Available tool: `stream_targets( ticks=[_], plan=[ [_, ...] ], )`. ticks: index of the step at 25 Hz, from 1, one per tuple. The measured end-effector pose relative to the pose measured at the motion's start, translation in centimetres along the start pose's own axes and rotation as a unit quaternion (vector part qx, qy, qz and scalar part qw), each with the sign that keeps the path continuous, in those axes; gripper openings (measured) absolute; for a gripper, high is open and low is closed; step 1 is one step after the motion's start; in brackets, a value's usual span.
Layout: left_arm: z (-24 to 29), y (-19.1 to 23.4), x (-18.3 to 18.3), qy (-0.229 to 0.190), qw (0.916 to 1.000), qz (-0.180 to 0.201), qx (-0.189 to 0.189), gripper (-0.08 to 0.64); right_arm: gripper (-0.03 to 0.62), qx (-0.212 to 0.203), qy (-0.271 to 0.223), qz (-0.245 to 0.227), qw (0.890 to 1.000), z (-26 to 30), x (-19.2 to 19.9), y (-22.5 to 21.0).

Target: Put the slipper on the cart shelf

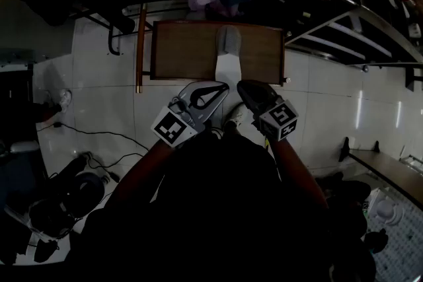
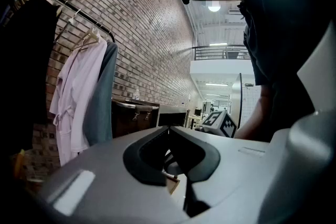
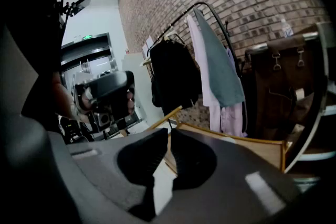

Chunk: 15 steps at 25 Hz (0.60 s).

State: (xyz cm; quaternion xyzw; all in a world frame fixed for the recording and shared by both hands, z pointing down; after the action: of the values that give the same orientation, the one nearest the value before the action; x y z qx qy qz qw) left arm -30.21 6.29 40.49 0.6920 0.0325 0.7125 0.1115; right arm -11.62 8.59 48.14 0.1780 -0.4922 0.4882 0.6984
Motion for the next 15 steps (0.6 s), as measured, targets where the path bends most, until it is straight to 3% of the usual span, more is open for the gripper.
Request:
stream_targets(
  ticks=[7, 15],
  plan=[
    [0.5, 1.6, 1.3, 0.002, 1.0, 0.001, 0.008, 0.014, 0.017, 0.019, 0.062, 0.075, 0.995, 4.0, 6.3, -3.7],
    [1.1, 3.3, 2.9, 0.02, 0.9995, -0.022, 0.007, 0.014, 0.137, 0.052, 0.146, 0.157, 0.975, 8.1, 12.8, -8.7]
  ],
)
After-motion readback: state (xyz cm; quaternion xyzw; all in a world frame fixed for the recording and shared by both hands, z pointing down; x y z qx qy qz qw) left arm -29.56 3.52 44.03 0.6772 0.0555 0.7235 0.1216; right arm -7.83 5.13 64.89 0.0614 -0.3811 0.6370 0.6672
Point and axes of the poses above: the fingertips, and each gripper's own axes: z forward along the fingers, y to its left, x out of its underside, the point moved 9 cm from there along -z, backward along the fingers, and after that the axes turned 14 degrees about x, right-handed, at the moved point
